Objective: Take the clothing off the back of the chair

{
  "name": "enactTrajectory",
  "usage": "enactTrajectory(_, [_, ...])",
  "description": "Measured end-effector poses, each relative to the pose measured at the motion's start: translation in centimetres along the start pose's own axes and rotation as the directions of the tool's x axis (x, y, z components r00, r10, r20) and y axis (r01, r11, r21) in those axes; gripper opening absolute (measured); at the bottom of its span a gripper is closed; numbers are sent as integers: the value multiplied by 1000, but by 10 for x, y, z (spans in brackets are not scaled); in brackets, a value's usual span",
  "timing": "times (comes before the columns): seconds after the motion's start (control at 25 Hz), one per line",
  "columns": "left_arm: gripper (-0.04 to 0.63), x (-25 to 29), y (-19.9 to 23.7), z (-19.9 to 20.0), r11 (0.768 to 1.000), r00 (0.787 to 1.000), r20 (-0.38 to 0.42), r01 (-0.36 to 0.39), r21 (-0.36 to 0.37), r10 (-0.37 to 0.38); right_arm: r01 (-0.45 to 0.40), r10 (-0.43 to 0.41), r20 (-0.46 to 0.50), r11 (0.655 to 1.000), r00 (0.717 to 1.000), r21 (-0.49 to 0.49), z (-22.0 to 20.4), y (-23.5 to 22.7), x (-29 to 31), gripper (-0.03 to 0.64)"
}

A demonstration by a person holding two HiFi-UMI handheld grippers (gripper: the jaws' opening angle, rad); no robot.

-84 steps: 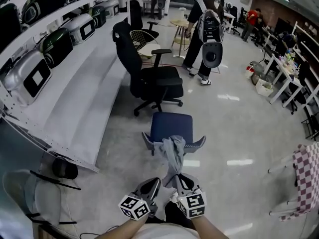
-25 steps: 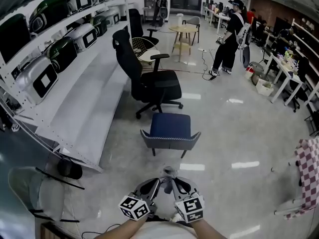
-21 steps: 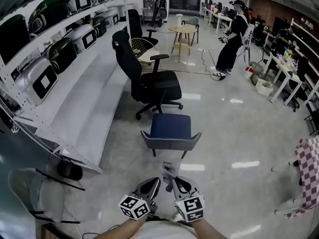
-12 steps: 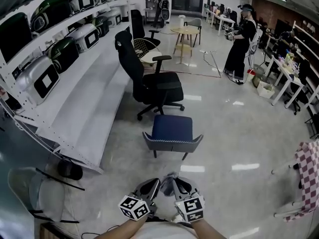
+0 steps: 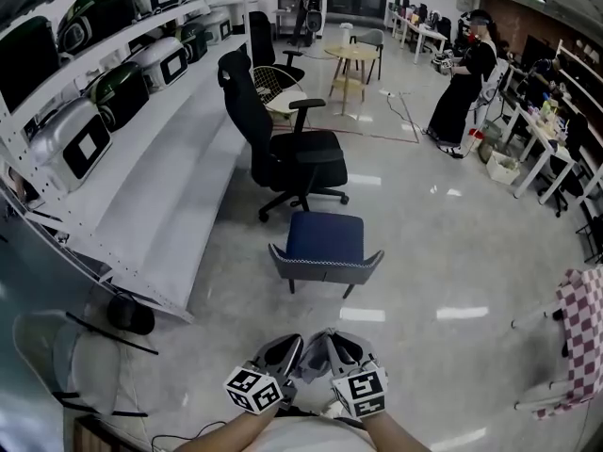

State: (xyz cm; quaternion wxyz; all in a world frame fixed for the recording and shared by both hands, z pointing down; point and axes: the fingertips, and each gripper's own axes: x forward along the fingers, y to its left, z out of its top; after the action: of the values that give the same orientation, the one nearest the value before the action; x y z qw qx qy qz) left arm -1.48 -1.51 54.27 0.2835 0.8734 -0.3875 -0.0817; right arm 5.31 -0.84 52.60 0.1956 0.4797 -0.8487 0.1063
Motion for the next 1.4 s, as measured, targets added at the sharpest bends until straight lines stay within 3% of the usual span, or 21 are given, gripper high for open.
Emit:
enactTrajectory(0.52, [8, 3, -3, 1, 1000, 1000, 21, -12, 1, 12, 18, -17, 25, 1000, 1000, -8, 5, -13, -4, 25])
enactTrajectory(1.4, [8, -5, 0, -4, 999, 999, 18, -46, -5, 46, -36, 36, -1, 999, 999, -18, -5, 1, 2, 25])
